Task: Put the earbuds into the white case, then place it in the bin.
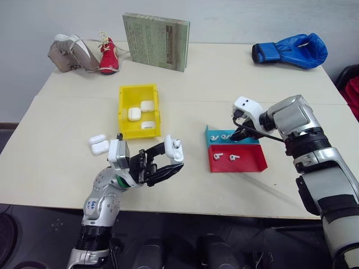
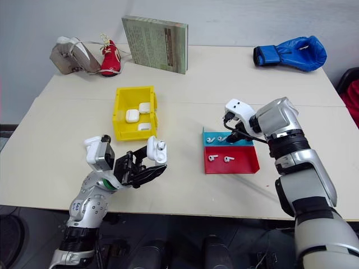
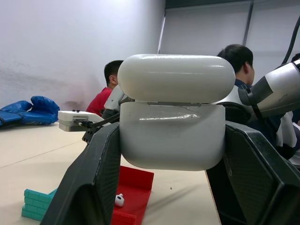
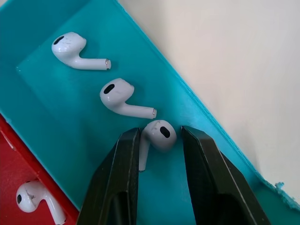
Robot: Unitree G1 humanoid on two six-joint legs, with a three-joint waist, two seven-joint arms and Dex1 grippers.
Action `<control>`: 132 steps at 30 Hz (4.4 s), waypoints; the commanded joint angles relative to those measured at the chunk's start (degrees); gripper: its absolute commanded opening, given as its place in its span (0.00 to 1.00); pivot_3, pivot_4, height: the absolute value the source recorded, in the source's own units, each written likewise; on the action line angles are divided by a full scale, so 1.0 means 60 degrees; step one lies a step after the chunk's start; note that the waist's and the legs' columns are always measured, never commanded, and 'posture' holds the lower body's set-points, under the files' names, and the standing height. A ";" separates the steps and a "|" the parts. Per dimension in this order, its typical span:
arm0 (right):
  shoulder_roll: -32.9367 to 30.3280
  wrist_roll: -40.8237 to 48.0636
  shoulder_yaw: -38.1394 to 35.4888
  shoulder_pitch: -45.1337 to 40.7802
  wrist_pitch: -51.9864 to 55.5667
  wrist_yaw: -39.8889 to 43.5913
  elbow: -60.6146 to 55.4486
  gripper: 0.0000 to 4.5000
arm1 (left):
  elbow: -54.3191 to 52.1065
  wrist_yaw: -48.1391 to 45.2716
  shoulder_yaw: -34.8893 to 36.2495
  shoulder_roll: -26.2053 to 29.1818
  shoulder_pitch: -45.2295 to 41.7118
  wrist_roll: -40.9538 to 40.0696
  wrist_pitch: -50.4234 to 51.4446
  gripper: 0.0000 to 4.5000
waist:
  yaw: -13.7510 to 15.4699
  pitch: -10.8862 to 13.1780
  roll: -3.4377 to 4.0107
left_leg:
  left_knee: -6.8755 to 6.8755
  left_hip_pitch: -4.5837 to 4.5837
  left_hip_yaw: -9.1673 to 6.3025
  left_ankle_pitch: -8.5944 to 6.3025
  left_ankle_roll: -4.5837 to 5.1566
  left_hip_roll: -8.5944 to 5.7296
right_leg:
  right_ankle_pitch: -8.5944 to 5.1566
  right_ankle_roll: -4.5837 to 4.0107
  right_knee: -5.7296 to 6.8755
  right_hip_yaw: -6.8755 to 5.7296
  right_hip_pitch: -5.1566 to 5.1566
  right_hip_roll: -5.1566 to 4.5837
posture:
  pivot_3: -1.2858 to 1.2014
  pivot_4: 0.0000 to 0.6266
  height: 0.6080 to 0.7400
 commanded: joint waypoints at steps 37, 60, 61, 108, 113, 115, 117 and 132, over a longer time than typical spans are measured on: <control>-0.1722 0.4112 -0.3415 0.2104 -0.1805 0.1593 -0.4225 0.10 | -0.0067 -0.0114 0.0063 -0.0058 -0.0202 -0.0219 -0.0010 0.62 | 0.0077 0.0002 -0.0003 | -0.0006 -0.0007 -0.0009 -0.0001 0.0001 -0.0001 | 0.0000 0.0001 -0.0017 -0.0008 0.0004 0.0001 | 0.52 0.24 1.00; 0.3585 1.2490 -0.5587 0.6069 -0.0366 -0.4339 -1.1731 0.10 | 0.0423 -0.0088 0.0195 -0.0323 -0.1561 -0.0664 0.0855 0.62 | 0.0011 0.0003 -0.0004 | 0.0003 -0.0004 -0.0020 -0.0001 0.0003 -0.0004 | 0.0000 0.0001 0.0012 0.0001 0.0005 0.0002 | 0.52 0.24 1.00; 0.3532 1.2526 -0.5447 0.6104 -0.0400 -0.4312 -1.1726 0.10 | 0.0431 -0.0090 0.0185 -0.0342 -0.1574 -0.0647 0.0852 0.62 | 0.0001 0.0003 -0.0004 | 0.0003 -0.0004 -0.0019 0.0000 0.0003 -0.0004 | 0.0000 0.0001 0.0012 0.0002 0.0005 0.0002 | 0.52 0.24 1.00; 0.2391 1.0895 -0.3346 0.6815 -0.1929 -0.3073 -1.0416 0.10 | 0.0369 0.0073 -0.0057 -0.1031 -0.1704 -0.0413 0.0444 0.62 | 0.0019 0.0003 -0.0005 | 0.0000 -0.0001 -0.0016 -0.0001 0.0004 -0.0002 | 0.0000 0.0001 -0.0014 0.0006 0.0007 0.0003 | 0.52 0.24 1.00; 0.2204 1.1148 -0.3393 0.6830 -0.1647 -0.3089 -1.0344 0.26 | 0.0304 0.0100 -0.0048 -0.1111 -0.1749 -0.0424 0.0433 0.62 | 0.0020 0.0003 -0.0005 | 0.0000 -0.0001 -0.0017 -0.0001 0.0004 -0.0002 | 0.0000 0.0001 -0.0015 0.0006 0.0007 0.0003 | 0.52 0.24 1.00; 0.2164 1.1027 -0.3496 0.6817 -0.1947 -0.2991 -1.0398 0.38 | 0.0290 0.0100 -0.0037 -0.1121 -0.1768 -0.0434 0.0438 0.62 | 0.0021 0.0003 -0.0005 | 0.0000 -0.0001 -0.0017 -0.0001 0.0004 -0.0003 | 0.0000 0.0001 -0.0016 0.0006 0.0007 0.0003 | 0.52 0.24 1.00; 0.1944 1.1233 -0.3713 0.6864 -0.1906 -0.2867 -1.0569 0.52 | 0.0289 0.0089 -0.0023 -0.1122 -0.1760 -0.0432 0.0428 0.62 | 0.0024 0.0003 -0.0006 | 0.0000 -0.0001 -0.0016 -0.0001 0.0004 -0.0002 | 0.0000 0.0001 -0.0018 0.0006 0.0007 0.0003 | 0.52 0.24 1.00; -0.1970 1.1519 -0.6416 0.8873 -0.1482 -0.1933 -1.0572 0.77 | 0.1779 0.0052 -0.0350 0.0214 -0.1883 0.1817 -0.0572 0.62 | 0.0283 0.0011 -0.0019 | 0.0005 0.0000 -0.0008 -0.0007 0.0018 -0.0005 | 0.0000 0.0001 -0.0056 0.0004 0.0027 0.0003 | 0.52 0.24 1.00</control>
